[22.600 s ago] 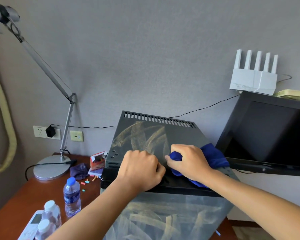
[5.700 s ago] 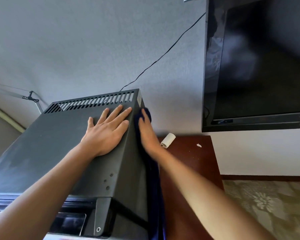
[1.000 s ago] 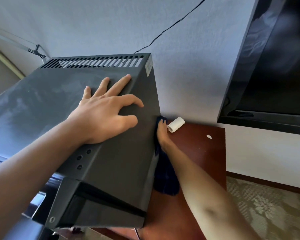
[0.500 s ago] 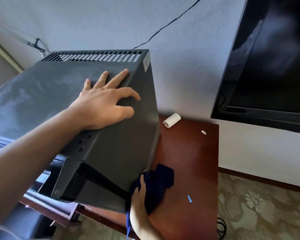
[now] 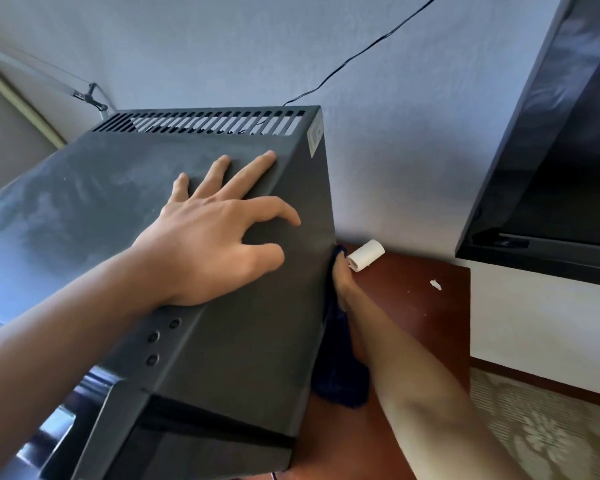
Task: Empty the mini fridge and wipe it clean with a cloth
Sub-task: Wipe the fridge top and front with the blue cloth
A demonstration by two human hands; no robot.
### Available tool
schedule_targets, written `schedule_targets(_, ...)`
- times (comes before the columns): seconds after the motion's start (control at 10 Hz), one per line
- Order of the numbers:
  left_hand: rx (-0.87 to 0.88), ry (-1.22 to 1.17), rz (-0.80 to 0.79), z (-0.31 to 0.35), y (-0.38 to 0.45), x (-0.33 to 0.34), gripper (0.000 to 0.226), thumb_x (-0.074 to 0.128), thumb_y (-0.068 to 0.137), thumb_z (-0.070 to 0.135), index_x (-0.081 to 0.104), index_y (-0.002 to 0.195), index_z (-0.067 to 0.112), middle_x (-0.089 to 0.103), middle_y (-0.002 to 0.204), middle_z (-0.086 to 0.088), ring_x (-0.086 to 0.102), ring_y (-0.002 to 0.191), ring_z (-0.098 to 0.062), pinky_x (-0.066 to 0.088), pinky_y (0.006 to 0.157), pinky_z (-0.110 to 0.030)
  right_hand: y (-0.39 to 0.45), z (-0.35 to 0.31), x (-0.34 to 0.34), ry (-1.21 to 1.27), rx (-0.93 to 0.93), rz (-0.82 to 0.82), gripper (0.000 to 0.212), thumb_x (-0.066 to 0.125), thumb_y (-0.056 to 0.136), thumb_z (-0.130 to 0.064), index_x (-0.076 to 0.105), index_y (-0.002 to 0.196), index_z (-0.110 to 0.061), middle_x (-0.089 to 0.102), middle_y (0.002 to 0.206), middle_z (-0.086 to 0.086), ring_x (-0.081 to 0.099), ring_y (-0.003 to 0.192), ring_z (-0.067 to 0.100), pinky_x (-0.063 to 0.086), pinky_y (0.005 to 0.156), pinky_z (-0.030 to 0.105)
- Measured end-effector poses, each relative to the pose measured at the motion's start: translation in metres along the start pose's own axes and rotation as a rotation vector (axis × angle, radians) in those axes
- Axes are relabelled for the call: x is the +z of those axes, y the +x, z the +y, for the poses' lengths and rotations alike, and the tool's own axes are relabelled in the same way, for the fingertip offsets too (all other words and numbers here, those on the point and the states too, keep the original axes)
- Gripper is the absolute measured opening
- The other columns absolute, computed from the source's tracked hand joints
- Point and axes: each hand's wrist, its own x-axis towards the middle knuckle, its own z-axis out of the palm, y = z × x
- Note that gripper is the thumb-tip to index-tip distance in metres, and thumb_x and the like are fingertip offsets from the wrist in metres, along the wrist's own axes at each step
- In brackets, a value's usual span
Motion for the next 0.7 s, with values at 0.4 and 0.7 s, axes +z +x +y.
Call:
schedule_targets(0.4, -0.022, -0.02, -0.008, 0.006, 0.0, -0.002, 0.056, 0.041, 0.068, 0.054, 0.049, 0.121, 0.069, -0.006, 0.168, 0.028, -0.008, 0.158, -0.013, -0.003, 0.126, -0.06, -0.244, 0.097, -0.016, -1.349, -0.518, 0.149, 0.083, 0.029, 0.068, 0.032, 0.023, 0.149, 0.014, 0.031, 0.143, 0.035, 0.032, 0.143, 0.041, 0.02, 0.121, 0.046)
schedule_targets(0.7, -0.019, -0.009, -0.024, 0.003, 0.0, 0.0, 0.046, 0.042, 0.067, 0.053, 0.047, 0.107, 0.076, -0.002, 0.169, 0.027, -0.005, 0.159, -0.017, -0.002, 0.125, -0.063, -0.365, 0.138, -0.018, -0.544, -0.205, -0.008, 0.047, 0.033, 0.108, -0.005, 0.022, 0.153, 0.002, 0.016, 0.165, 0.016, 0.016, 0.154, 0.025, 0.009, 0.104, 0.006)
